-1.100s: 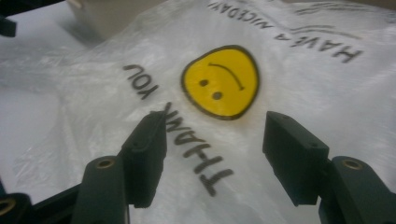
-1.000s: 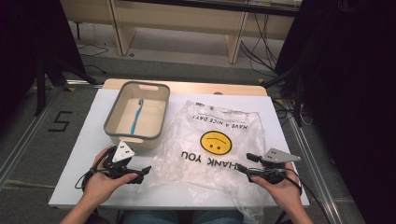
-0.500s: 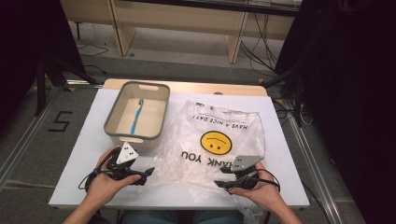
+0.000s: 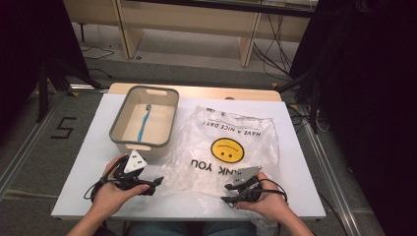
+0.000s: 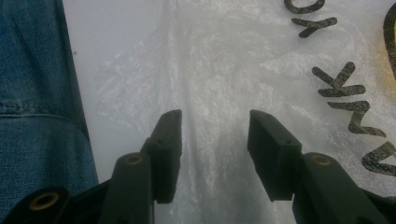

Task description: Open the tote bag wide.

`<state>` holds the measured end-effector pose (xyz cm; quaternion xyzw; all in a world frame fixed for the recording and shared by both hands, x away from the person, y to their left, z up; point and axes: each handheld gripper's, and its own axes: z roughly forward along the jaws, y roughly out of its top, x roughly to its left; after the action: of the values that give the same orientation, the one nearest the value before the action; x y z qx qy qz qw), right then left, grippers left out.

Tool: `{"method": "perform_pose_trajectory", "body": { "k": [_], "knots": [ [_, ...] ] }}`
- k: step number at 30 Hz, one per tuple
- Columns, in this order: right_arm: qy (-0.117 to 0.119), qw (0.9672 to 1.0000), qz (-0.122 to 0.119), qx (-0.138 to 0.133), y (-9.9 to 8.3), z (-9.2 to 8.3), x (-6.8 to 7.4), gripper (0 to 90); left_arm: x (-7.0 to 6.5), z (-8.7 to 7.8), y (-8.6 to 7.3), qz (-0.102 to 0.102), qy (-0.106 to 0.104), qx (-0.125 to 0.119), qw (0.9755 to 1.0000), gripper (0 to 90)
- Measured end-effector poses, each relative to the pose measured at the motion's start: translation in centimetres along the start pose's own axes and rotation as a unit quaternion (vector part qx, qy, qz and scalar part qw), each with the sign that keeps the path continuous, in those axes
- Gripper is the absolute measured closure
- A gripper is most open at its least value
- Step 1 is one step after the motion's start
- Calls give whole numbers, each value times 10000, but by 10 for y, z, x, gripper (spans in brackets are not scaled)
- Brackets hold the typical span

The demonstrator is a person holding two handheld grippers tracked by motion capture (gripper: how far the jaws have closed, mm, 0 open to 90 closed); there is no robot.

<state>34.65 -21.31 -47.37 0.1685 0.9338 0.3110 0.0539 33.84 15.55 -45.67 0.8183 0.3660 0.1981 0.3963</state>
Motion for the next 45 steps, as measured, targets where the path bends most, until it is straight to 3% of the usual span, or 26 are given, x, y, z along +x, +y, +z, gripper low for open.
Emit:
{"method": "perform_pose_trajectory", "body": {
  "k": [11,18,21,22,23,24,27,28,29,30,31,32,33,34,35,37,39,45],
  "knots": [
    [2,9999,26,119,1,4,-3,720,0,0,0,4,-7,-5,10000,112],
    [-3,9999,44,157,2,4,-3,743,-1,1,0,32,-29,24,10000,115],
    [-18,9998,86,165,2,4,-3,765,-4,2,0,145,-161,135,9997,142],
    [-31,9997,137,183,2,4,-3,793,-7,3,-1,212,-276,260,9991,161],
    [-22,9997,148,187,2,4,-3,804,-13,6,-2,417,-572,515,9962,169],
    [-17,9997,173,189,2,4,-3,808,-13,6,-2,417,-572,515,9962,169],
    [-21,9996,187,195,2,3,-2,821,-24,15,-6,689,-896,1105,9874,187],
    [-28,9996,187,203,2,3,-2,844,-29,18,-8,803,-890,1249,9849,247],
    [-28,9996,187,203,2,3,-2,844,-30,20,-8,865,-862,1313,9838,247],
    [-43,9996,182,211,2,3,-3,861,-31,21,-8,899,-835,1351,9832,308],
    [-35,9996,186,226,2,2,-3,879,-30,22,-7,892,-829,1387,9828,363],
    [-22,9995,213,241,1,2,-3,900,-30,23,-5,838,-829,1395,9832,480],
    [-22,9995,213,241,1,2,-3,900,-29,24,-4,811,-826,1405,9833,480],
    [-38,9994,227,245,1,2,-3,900,-28,26,-3,762,-848,1445,9829,536],
    [-26,9993,234,275,2,1,-3,900,-28,28,-2,765,-867,1500,9819,667],
    [-27,9992,260,290,2,1,-2,900,-28,31,-1,689,-956,1581,9804,711],
    [-93,9990,308,311,2,0,-3,900,-29,36,3,685,-937,1577,9806,836],
    [-286,9984,391,291,0,-4,-7,900,-32,45,12,804,-710,1427,9839,880]
  ]
}}
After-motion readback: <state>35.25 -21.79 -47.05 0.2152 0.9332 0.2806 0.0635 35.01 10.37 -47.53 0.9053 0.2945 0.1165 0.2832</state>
